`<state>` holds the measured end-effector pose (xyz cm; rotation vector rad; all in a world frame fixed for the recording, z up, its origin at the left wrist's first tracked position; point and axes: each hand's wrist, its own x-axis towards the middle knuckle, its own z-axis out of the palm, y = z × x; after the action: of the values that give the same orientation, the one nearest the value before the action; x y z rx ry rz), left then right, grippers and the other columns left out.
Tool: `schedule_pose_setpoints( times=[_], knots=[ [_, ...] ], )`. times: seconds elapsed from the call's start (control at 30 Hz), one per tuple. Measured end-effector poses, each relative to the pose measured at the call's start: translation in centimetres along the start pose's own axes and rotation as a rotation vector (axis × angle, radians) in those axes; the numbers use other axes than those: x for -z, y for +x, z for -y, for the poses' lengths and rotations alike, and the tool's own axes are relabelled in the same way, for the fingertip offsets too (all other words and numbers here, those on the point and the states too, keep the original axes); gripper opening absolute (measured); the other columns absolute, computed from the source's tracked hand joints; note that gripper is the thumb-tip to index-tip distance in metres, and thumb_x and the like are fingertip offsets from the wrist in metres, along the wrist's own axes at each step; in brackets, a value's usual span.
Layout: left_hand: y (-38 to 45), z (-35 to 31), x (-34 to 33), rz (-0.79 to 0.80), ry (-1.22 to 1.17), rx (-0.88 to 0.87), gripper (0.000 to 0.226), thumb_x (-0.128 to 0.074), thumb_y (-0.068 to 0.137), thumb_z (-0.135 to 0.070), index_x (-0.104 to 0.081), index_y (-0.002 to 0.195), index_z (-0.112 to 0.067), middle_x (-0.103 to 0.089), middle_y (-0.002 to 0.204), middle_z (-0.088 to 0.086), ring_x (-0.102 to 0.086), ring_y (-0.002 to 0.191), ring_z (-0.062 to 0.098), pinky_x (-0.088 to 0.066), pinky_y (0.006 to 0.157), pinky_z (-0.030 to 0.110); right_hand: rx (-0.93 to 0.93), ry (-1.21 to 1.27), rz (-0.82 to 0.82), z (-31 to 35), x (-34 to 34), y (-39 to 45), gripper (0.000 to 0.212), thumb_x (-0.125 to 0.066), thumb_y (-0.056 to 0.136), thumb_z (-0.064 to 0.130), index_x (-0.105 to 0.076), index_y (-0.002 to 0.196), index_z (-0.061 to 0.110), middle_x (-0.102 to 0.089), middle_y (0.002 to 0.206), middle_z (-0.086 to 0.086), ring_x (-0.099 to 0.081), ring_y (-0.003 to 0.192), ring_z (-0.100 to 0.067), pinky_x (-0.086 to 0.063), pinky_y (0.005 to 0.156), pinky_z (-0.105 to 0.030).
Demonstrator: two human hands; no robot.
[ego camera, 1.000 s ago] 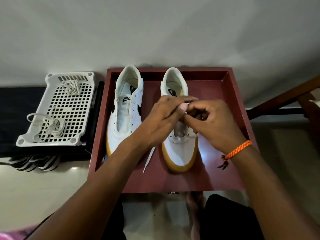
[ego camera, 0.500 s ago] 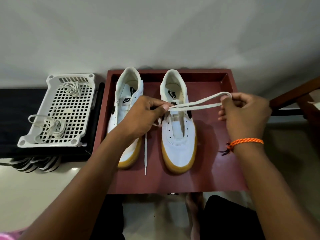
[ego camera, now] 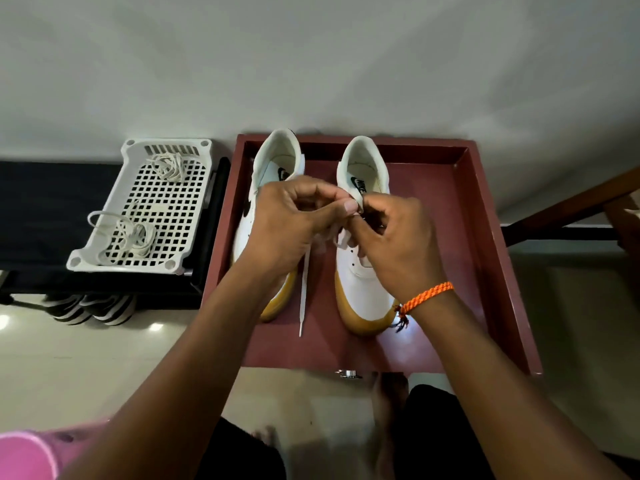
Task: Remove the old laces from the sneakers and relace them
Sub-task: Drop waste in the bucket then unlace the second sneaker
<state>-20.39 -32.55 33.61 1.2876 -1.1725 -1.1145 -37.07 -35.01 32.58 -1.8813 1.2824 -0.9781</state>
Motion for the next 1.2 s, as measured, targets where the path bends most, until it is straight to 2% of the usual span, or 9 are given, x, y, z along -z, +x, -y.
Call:
schedule_pose_setpoints(
  times=[0.13,0.23,0.37,0.47,0.57,0.67,0.8,0.97,1.2],
  knots=[
    [-0.4,0.4,0.4,0.023,-0.096,0.118,0.029,-0.062,0.109,-0.031,-0.062,0.116,-0.003,-0.069,0.095,0.009,-0.066,0.083,0.024,-0.056,0.076,0.037,-0.037,0.244,-0.012,1.7,0.0,-0.3,0.014,-0.069,0.095,0.003,-0.079,0.086,0.005,-0.073,0.064,-0.007,-0.07,0.053,-0.019,-0.055,0.056,-0.036],
    [-1.8,0.5,1.6,0.161,-0.026,0.256,0.044,-0.045,0.114,-0.045,-0.064,0.111,-0.005,-0.066,0.084,0.014,-0.065,0.072,0.028,-0.058,0.073,0.038,-0.1,0.396,-0.09,2.8,-0.2,-0.1,0.014,-0.07,0.096,-0.002,-0.082,0.096,0.004,-0.073,0.065,-0.011,-0.068,0.052,-0.021,-0.056,0.056,-0.029],
    [-4.7,1.5,4.7,0.227,0.011,0.389,0.048,-0.045,0.114,-0.039,-0.077,0.103,-0.004,-0.036,0.068,0.007,-0.044,0.059,0.017,-0.064,0.085,0.043,-0.135,0.257,-0.224,2.7,0.1,-0.1,0.017,-0.069,0.094,-0.001,-0.083,0.095,0.01,-0.073,0.062,-0.008,-0.07,0.052,-0.02,-0.058,0.056,-0.033],
    [-6.4,1.5,7.2,0.097,-0.054,0.421,0.035,-0.056,0.111,-0.029,-0.075,0.099,-0.002,-0.041,0.081,0.011,-0.044,0.064,0.012,-0.065,0.079,0.041,-0.154,0.148,-0.27,3.4,0.0,-0.4,0.021,-0.068,0.094,0.0,-0.082,0.091,0.015,-0.072,0.06,-0.004,-0.071,0.052,-0.018,-0.062,0.059,-0.038],
    [-7.6,0.8,9.5,-0.043,-0.222,0.415,0.027,-0.061,0.108,-0.025,-0.072,0.096,-0.003,-0.063,0.096,0.008,-0.068,0.087,0.025,-0.065,0.083,0.054,-0.149,0.175,-0.142,6.0,-1.3,-1.4,0.017,-0.068,0.096,0.0,-0.083,0.097,0.009,-0.073,0.061,-0.003,-0.071,0.053,-0.02,-0.063,0.06,-0.039],
    [-8.9,-0.5,11.7,-0.11,-0.359,0.373,0.018,-0.064,0.104,-0.024,-0.071,0.102,-0.007,-0.071,0.111,0.008,-0.07,0.116,0.034,-0.062,0.092,0.062,-0.123,0.187,-0.013,9.0,-4.5,-2.6,0.02,-0.068,0.093,-0.003,-0.082,0.1,0.01,-0.074,0.063,-0.001,-0.072,0.053,-0.02,-0.064,0.061,-0.043],
    [-11.7,-2.1,14.3,-0.127,-0.496,0.396,0.027,-0.063,0.105,-0.024,-0.07,0.124,-0.005,-0.07,0.119,0.015,-0.065,0.11,0.035,-0.054,0.102,0.066,-0.095,0.163,0.067,13.0,-9.7,-4.5,0.02,-0.071,0.091,0.002,-0.084,0.096,0.018,-0.074,0.063,0.004,-0.072,0.052,-0.013,-0.064,0.061,-0.042],
    [-16.8,-2.0,20.2,-0.248,-0.576,0.399,0.031,-0.066,0.103,-0.021,-0.075,0.123,0.001,-0.072,0.113,0.02,-0.069,0.096,0.031,-0.062,0.091,0.045,-0.08,0.103,0.261,18.2,-16.6,-7.2,0.013,-0.074,0.094,0.015,-0.08,0.082,0.015,-0.074,0.065,0.002,-0.072,0.056,-0.008,-0.063,0.062,-0.04],
    [-24.8,0.5,29.4,-0.521,-0.504,0.406,0.018,-0.071,0.096,-0.013,-0.081,0.106,-0.002,-0.077,0.104,0.021,-0.073,0.09,0.026,-0.064,0.093,0.044,-0.114,0.096,0.497,23.2,-26.5,-10.7,0.019,-0.075,0.088,0.015,-0.071,0.07,0.012,-0.068,0.056,-0.003,-0.067,0.049,-0.017,-0.061,0.054,-0.041]
  ],
)
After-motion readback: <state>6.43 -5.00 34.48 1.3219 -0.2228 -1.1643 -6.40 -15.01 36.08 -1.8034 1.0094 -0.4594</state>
